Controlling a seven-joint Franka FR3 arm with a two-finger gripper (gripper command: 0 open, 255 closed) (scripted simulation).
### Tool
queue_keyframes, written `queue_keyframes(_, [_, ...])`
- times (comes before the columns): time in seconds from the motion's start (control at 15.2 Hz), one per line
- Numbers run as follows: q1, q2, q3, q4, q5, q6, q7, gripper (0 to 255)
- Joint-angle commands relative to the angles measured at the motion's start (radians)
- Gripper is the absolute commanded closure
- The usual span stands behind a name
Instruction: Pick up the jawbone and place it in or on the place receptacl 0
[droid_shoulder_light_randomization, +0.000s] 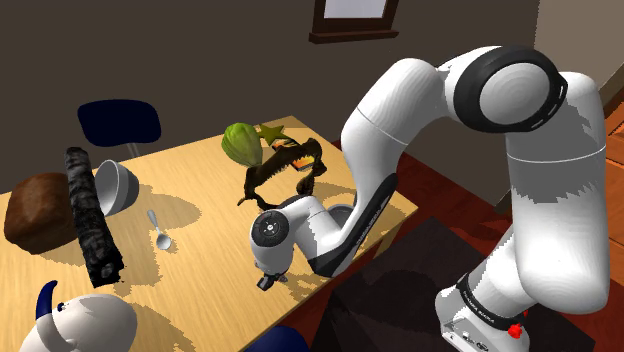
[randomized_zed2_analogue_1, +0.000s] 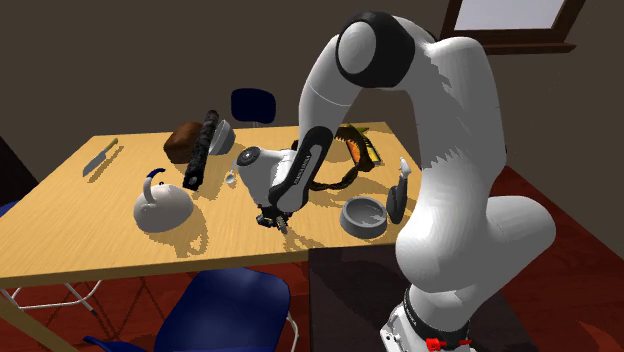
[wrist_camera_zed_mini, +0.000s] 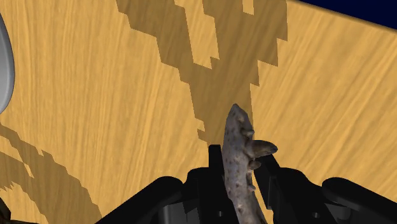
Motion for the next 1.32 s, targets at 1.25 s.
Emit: queue_keyframes(1.25, [-0.114,-0.228,0.151,-0.080,0.238,-0.088,-0.192,255])
